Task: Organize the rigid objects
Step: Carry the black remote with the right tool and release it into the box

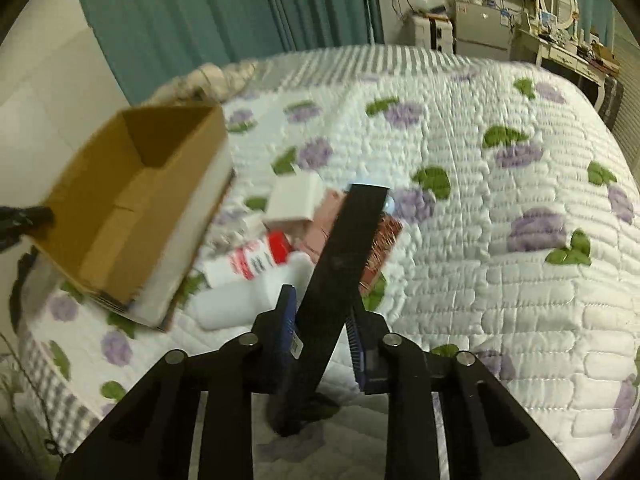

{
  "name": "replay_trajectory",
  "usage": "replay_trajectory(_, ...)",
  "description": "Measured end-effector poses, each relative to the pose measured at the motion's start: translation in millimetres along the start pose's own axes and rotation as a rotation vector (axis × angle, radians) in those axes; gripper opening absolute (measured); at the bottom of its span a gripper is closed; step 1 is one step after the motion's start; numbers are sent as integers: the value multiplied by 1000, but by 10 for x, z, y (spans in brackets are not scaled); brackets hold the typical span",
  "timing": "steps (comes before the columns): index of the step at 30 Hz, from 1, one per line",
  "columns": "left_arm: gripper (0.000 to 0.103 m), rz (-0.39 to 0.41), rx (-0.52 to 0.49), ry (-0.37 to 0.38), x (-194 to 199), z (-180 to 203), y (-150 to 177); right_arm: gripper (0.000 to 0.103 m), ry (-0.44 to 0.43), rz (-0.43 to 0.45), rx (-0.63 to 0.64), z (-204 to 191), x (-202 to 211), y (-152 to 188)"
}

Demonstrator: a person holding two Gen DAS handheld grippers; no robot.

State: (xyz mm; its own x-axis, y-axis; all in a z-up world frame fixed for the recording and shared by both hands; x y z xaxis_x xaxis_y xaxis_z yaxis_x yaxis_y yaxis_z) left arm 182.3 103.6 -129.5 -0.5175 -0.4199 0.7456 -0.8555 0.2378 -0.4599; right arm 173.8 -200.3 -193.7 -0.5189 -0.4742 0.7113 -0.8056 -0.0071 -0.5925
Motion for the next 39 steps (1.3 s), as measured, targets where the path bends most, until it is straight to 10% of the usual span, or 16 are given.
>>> replay_trajectory(25, 7, -4, 9, 9, 7, 13, 26, 19, -110, 238, 308, -1359, 673, -1318)
replay_trajectory(39, 7, -1, 5, 18, 18, 33, 10, 19, -200, 143, 386, -1979, 41, -1174)
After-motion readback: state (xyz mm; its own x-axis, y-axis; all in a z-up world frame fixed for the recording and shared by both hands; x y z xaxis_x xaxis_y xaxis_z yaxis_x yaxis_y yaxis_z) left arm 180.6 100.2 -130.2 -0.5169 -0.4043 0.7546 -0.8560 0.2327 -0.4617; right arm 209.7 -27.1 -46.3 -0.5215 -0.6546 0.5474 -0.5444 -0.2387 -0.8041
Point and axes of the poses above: each gripper's, at about its wrist camera, not at the fingertips, and x roughly against the way its jaws point, z to its right, y to its underside, the point moved 9 cm from there along -x, roughly the way its jaws point, and after that the axes turned 13 degrees about -y, right-handed, at the moved point
